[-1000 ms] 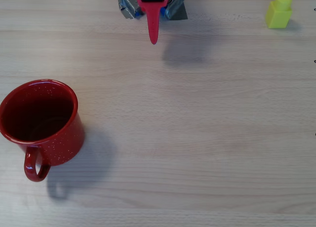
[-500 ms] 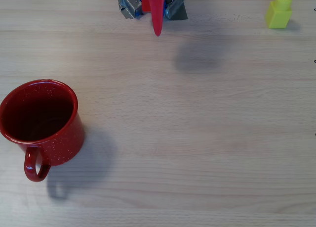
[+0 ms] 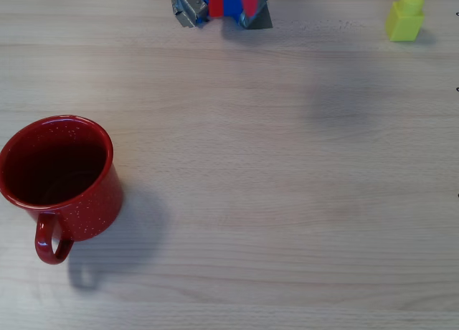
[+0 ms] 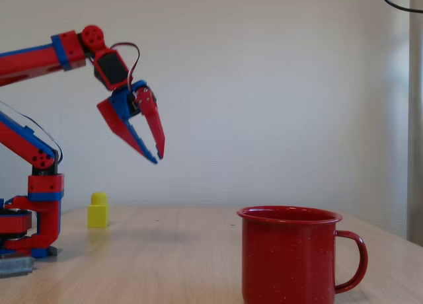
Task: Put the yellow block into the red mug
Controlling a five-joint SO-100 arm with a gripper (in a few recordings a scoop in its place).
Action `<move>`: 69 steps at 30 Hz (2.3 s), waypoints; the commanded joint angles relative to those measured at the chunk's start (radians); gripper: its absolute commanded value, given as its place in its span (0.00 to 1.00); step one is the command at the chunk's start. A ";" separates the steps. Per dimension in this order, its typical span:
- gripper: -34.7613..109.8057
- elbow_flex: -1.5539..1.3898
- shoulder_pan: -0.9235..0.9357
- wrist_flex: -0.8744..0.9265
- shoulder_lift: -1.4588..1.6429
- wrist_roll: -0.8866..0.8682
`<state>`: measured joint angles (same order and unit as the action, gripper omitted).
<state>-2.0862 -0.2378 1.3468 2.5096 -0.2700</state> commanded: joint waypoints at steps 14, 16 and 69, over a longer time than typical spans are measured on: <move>0.24 0.476 -0.577 0.382 -0.135 -0.403; 0.24 0.489 -0.676 0.390 -0.156 -0.425; 0.52 0.910 -1.315 0.255 -1.098 -0.966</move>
<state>-1.2210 -1.5370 1.6061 1.3744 -1.2303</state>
